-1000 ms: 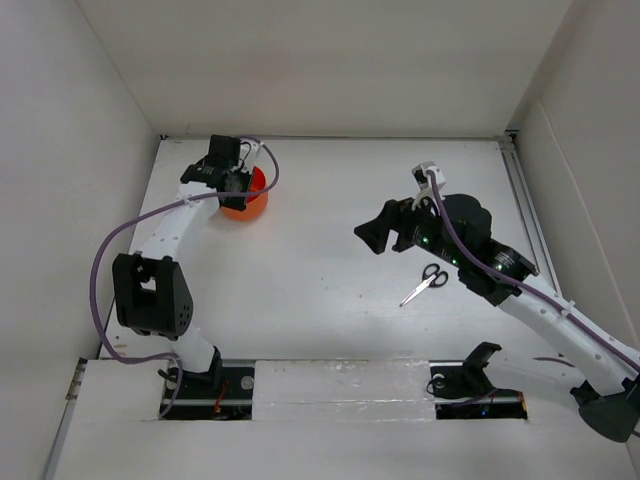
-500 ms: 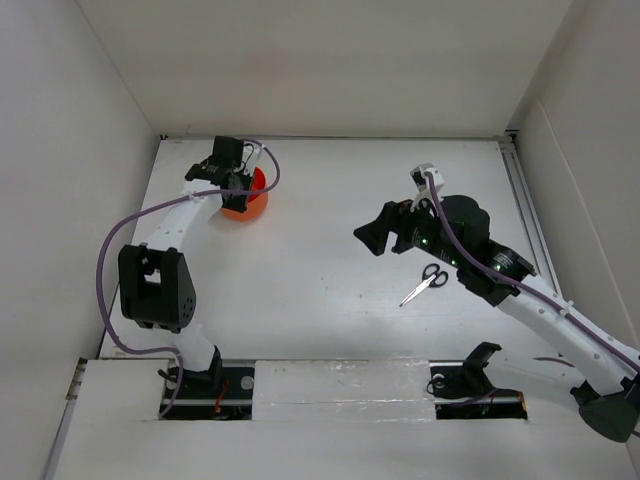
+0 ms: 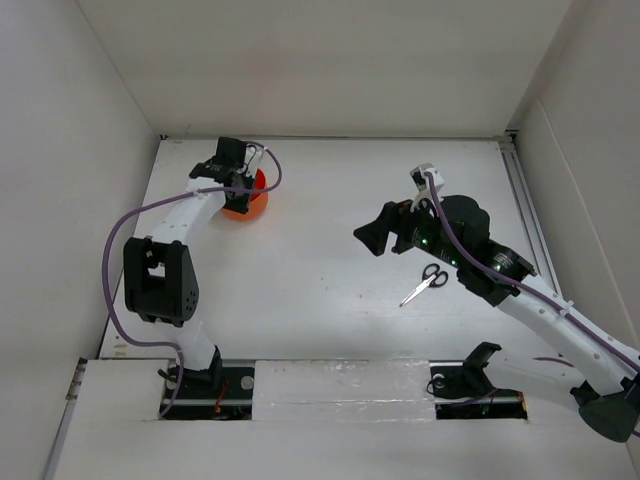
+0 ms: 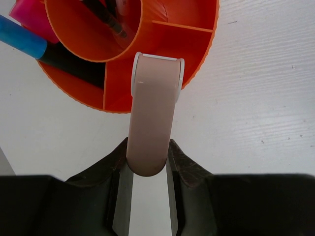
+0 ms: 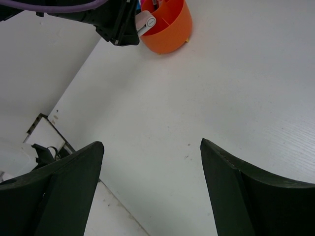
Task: Sort the stationery into containers
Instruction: Place the stapler in the storage box.
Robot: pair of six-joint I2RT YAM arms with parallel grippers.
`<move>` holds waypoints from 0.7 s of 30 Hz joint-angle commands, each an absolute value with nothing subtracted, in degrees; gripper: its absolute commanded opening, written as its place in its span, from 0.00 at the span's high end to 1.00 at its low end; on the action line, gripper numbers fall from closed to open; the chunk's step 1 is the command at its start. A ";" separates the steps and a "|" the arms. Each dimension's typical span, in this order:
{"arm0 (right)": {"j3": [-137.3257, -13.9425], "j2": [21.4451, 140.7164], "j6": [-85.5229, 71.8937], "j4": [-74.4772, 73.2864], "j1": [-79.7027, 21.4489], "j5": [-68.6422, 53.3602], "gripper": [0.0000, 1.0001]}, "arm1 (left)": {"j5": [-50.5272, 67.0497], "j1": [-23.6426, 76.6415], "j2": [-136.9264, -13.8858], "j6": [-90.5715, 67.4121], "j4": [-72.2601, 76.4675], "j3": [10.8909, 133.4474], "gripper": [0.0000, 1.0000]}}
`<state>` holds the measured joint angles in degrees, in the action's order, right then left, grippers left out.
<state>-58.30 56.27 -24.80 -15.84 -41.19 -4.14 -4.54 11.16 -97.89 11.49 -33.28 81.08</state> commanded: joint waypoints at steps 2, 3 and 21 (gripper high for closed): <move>-58.45 55.72 -23.82 -12.57 -40.78 -4.83 0.15 | -5.01 11.16 -98.53 10.99 -33.49 84.72 1.00; -58.45 55.72 -23.82 -12.57 -40.78 -4.83 0.15 | -5.01 11.16 -99.05 10.99 -34.01 84.73 1.00; -57.92 55.20 -23.82 -12.57 -40.78 -5.36 0.15 | -7.99 11.16 -102.48 10.46 -36.12 87.54 1.00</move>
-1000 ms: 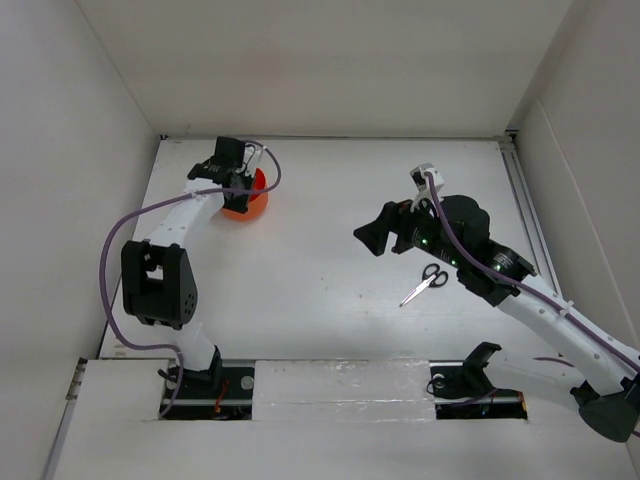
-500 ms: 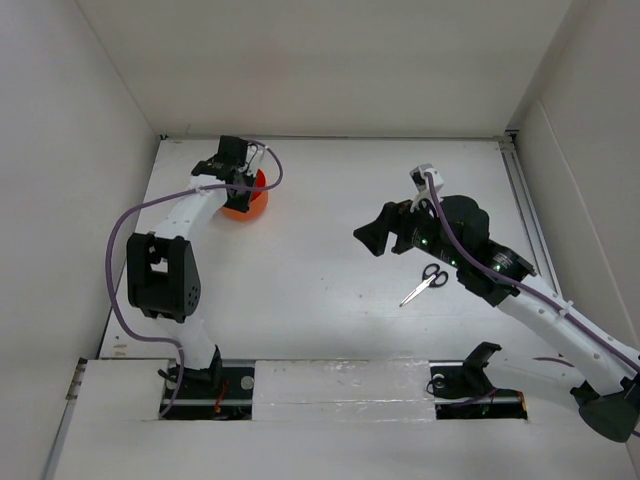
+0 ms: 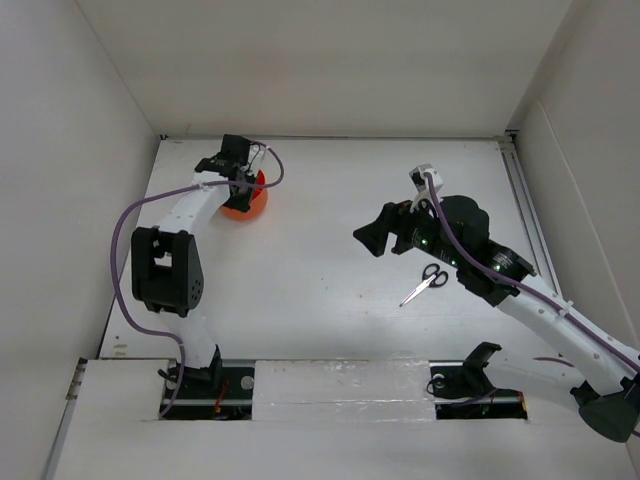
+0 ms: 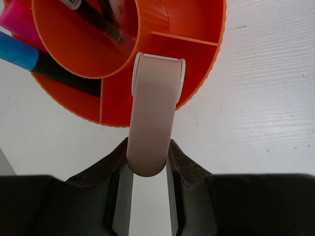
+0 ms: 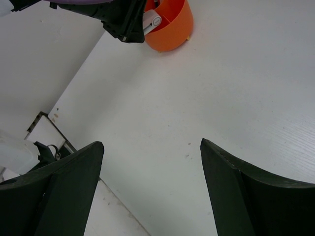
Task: Sort the stationery into containers
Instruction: Place the stapler in the storage box.
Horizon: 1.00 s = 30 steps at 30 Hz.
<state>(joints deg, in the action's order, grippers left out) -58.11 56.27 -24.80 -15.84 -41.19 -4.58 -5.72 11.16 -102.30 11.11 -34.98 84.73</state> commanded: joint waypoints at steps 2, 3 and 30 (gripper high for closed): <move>-57.92 55.20 -23.29 -12.04 -40.78 -5.36 0.15 | -8.00 11.16 -102.48 10.46 -36.12 87.54 1.00; -57.92 55.20 -23.29 -12.04 -40.78 -5.88 0.15 | -8.00 11.16 -102.48 10.46 -36.12 87.54 1.00; -57.39 55.20 -23.29 -12.04 -40.78 -5.89 0.15 | -8.09 11.69 -103.54 9.40 -36.65 88.59 0.88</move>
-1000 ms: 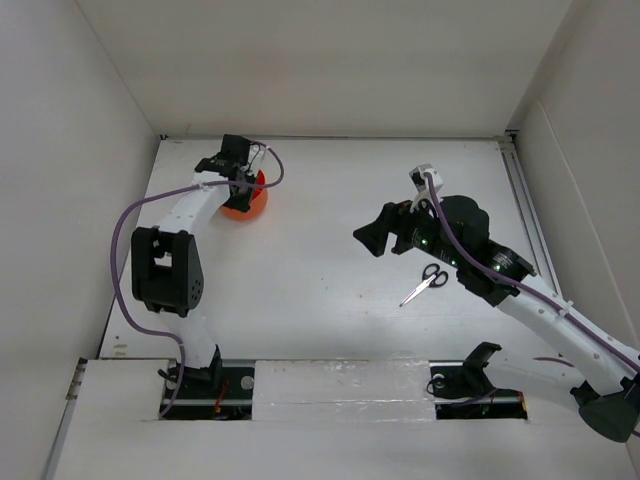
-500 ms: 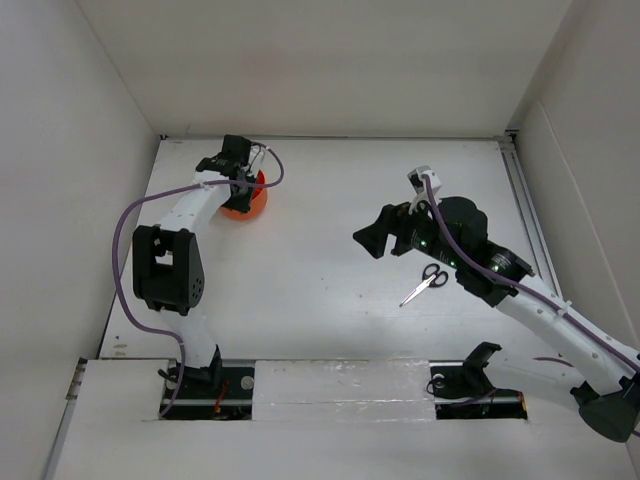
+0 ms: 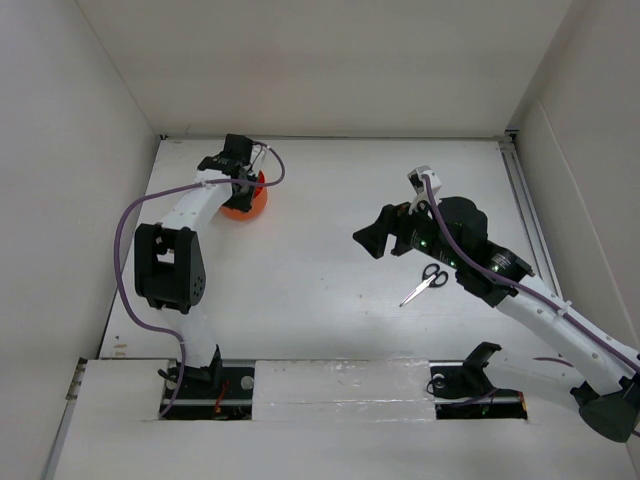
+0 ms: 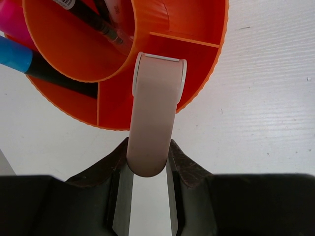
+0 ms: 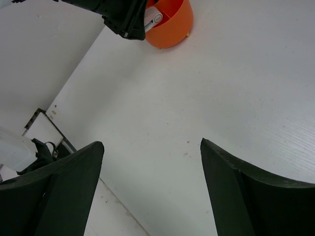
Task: Sort the stationery into containers
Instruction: Place the stapler in the storage box.
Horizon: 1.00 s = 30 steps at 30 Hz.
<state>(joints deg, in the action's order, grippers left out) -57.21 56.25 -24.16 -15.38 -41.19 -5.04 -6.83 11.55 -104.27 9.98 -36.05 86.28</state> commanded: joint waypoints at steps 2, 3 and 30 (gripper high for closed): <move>-57.39 54.67 -23.29 -12.04 -40.78 -5.89 0.15 | -8.61 11.69 -103.54 8.88 -36.65 88.59 0.86; -57.39 54.67 -23.29 -12.04 -40.78 -5.89 0.15 | -8.61 11.69 -103.54 8.88 -36.65 88.59 0.86; -56.87 55.20 -23.81 -12.13 -40.26 -2.38 0.06 | -12.04 11.69 -90.37 5.27 -35.34 86.40 0.00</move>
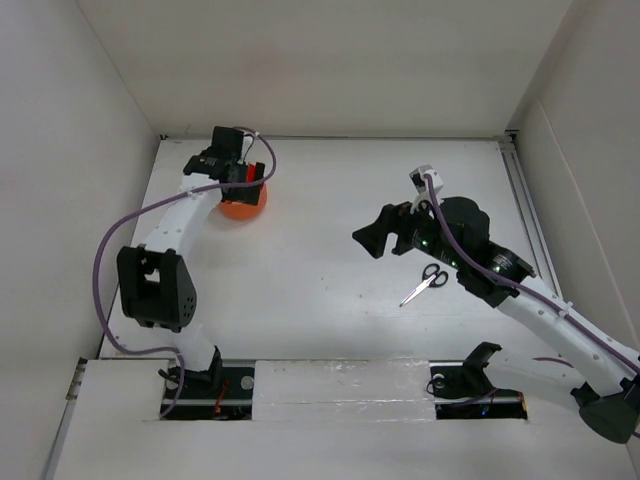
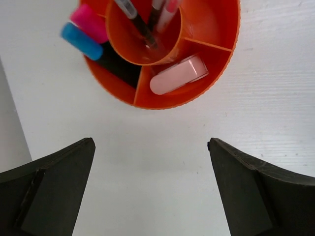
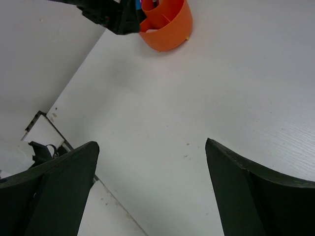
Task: Sort the stationery into containers
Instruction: Place the stapler in the storage box, then pick up the scissors from the center of the board.
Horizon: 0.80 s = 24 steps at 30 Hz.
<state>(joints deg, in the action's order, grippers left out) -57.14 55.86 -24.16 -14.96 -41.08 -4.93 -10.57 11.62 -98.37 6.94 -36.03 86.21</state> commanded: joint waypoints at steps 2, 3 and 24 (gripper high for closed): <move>-56.87 55.72 -23.82 -12.13 -40.25 -2.37 0.03 | -10.73 11.69 -85.10 4.05 -34.28 84.38 0.00; -56.87 56.24 -23.82 -12.13 -39.56 -2.37 0.03 | -10.20 11.69 -83.34 4.04 -33.32 83.59 0.00; -52.31 61.97 -53.53 -34.11 -27.08 24.97 0.00 | 8.00 7.21 -47.74 -30.23 -17.23 60.21 0.00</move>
<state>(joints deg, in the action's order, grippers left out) -55.31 64.69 -47.46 -33.67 -27.94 23.07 9.56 7.40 -51.40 -24.56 -17.80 57.78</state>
